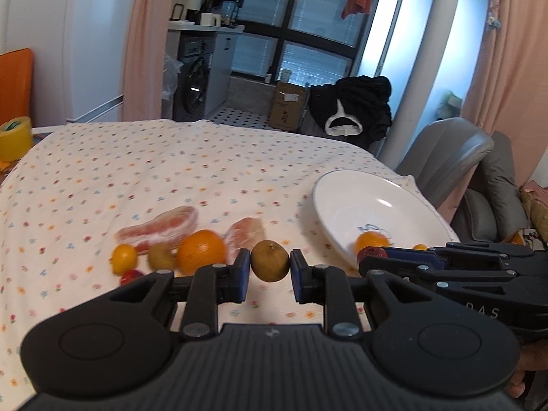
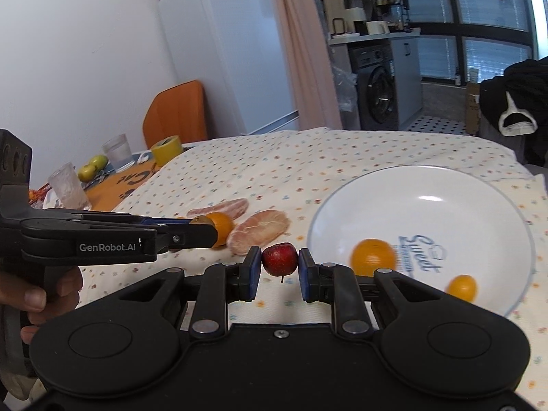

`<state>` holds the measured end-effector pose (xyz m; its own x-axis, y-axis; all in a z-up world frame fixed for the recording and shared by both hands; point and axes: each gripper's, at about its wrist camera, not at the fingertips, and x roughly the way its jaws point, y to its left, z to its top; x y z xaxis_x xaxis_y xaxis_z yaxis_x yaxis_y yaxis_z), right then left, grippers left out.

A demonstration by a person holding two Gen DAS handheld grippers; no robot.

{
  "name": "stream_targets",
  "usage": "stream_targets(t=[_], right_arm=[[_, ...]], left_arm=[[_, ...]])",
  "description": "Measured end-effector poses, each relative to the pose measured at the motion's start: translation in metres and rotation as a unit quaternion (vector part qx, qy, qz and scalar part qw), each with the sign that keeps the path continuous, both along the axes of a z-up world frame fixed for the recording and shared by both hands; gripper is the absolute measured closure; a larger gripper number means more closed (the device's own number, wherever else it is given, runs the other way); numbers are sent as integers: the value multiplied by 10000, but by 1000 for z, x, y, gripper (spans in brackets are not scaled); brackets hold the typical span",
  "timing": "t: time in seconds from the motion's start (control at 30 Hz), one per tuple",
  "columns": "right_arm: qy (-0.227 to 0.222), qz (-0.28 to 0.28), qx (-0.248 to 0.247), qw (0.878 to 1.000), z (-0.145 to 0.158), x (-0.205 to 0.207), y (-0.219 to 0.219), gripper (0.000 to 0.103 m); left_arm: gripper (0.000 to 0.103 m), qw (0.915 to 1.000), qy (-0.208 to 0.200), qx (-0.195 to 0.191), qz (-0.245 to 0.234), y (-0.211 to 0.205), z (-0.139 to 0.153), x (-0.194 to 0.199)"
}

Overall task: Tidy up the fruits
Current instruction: 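Carry both fruits over the white plate and open both tools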

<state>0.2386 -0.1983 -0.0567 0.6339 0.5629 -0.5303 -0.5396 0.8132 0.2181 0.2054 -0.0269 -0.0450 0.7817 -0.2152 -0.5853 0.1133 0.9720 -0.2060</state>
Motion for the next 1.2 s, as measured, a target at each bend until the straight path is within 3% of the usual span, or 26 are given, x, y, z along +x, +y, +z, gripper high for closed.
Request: stream_targets(t=[0.57,0.7,1.13,1.2], right_arm=[[-57,-652,-67,9978,-1,1,-53,81],[-29,-811,-125,9966,-4,2,-61,67],[90,-1214,-6,9926,-14,-2,-98,63],[103,-1250,31,9921,-15,-3,-101,59]], left_arm=[[80,9985,-101,18,-545,-47,4,16],[80,9978,-95,26,-656,-56,4,20],[80,9946,-6,49,-1038,-89,-2,32],[80,9939,10,47,-1099,-95,-3,34]])
